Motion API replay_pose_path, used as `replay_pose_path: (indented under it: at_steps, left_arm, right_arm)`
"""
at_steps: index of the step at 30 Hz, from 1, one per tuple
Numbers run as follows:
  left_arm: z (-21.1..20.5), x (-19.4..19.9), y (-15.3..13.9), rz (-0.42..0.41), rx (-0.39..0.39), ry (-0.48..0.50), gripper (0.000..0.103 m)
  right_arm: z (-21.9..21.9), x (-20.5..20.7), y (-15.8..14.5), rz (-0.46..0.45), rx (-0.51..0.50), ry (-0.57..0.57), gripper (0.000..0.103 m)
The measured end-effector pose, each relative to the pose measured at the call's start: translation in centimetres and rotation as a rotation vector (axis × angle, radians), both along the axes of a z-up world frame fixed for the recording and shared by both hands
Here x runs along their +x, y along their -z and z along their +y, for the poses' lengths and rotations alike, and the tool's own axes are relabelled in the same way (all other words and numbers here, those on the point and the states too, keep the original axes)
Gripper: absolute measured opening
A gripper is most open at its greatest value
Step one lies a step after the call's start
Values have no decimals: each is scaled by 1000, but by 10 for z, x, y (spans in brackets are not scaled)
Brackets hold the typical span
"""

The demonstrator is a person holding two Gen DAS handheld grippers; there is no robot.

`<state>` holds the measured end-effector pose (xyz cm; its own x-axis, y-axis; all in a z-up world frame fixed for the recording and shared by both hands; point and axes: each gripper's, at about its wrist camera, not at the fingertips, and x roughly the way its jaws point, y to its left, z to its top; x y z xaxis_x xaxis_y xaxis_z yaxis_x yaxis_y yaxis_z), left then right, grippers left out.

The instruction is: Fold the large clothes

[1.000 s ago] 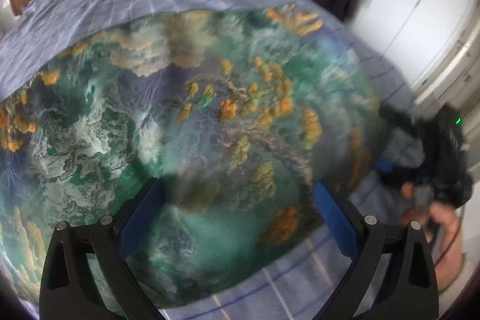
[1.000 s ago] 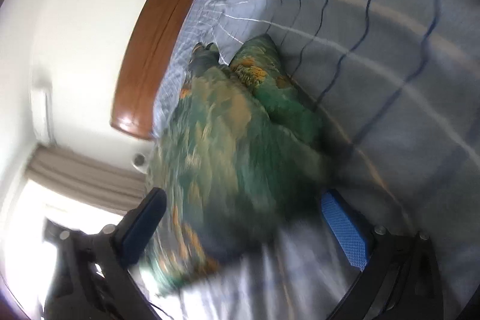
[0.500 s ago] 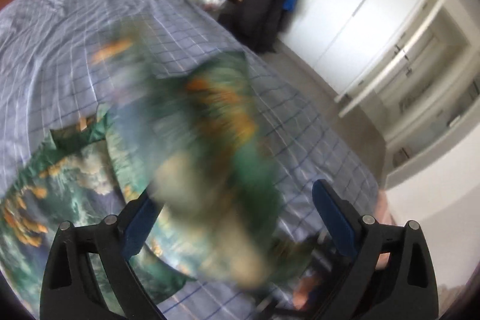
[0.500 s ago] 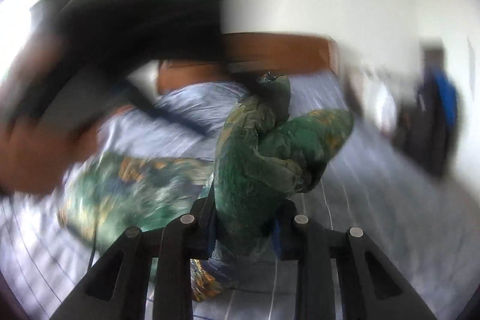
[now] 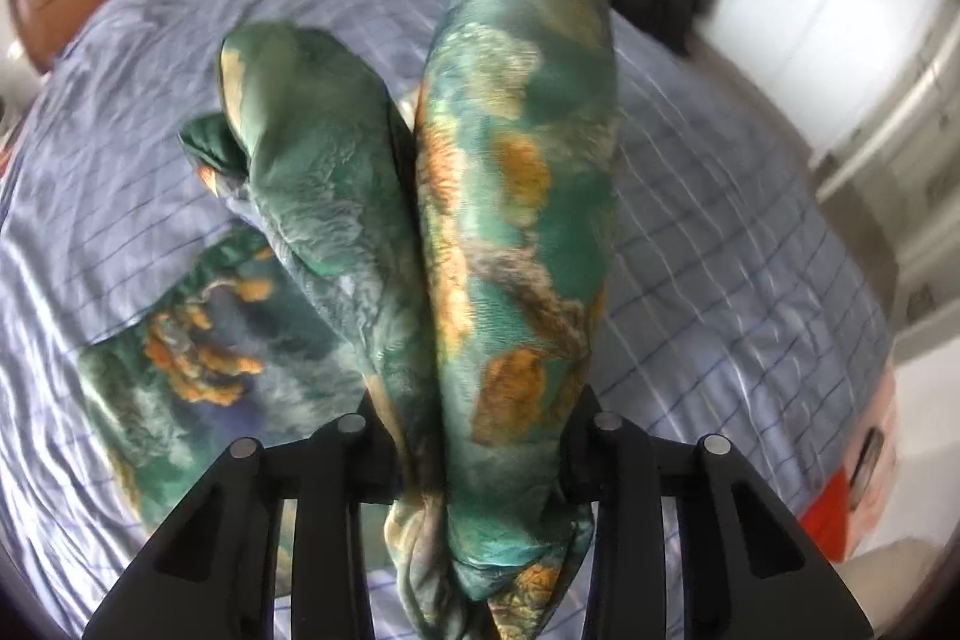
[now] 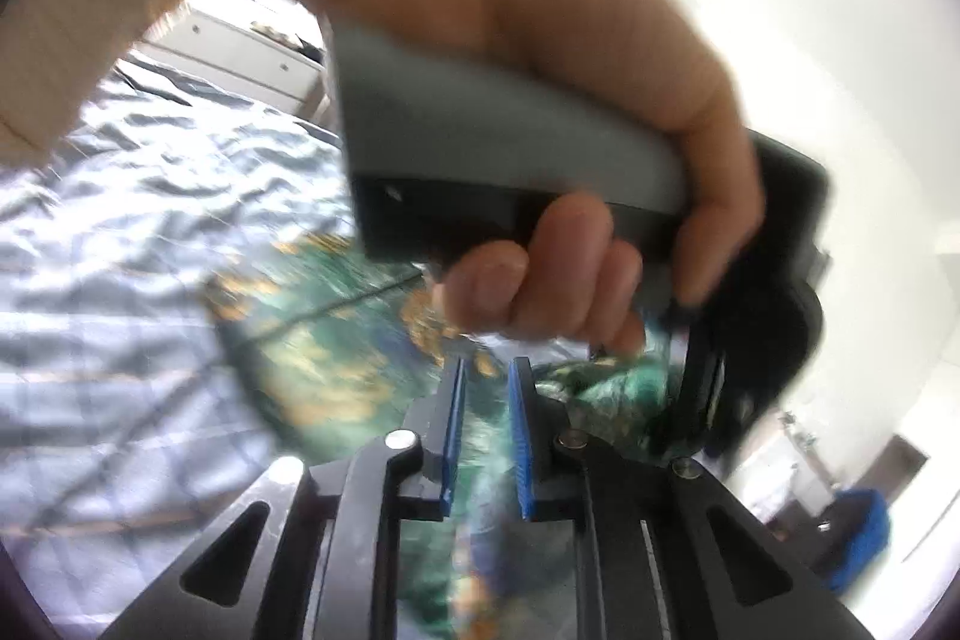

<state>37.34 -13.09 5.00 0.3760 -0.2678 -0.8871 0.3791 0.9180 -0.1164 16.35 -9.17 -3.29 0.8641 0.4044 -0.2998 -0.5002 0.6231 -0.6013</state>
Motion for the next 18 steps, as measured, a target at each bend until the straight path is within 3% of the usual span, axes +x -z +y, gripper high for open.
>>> replay_pose_path:
  at_steps: [1, 4, 7, 12, 18]
  left_arm:
    - [15, -1, -3, 0, -30, -16, 34]
    - [70, -4, -9, -13, -117, -57, 34]
    - [130, -2, 1, -3, -192, -141, 34]
    - [230, -16, 48, 44, -301, -356, 34]
    - [279, -30, 109, 100, -400, -452, 38]
  right_arm:
    - [-1, -6, -5, 76, 58, -19, 44]
    - [-39, -16, -16, 274, 288, -50, 73]
    - [-70, -18, -15, 375, 427, 23, 74]
    - [-94, -4, 4, 463, 415, 109, 74]
    - [-113, 50, 1, 600, 548, 178, 71]
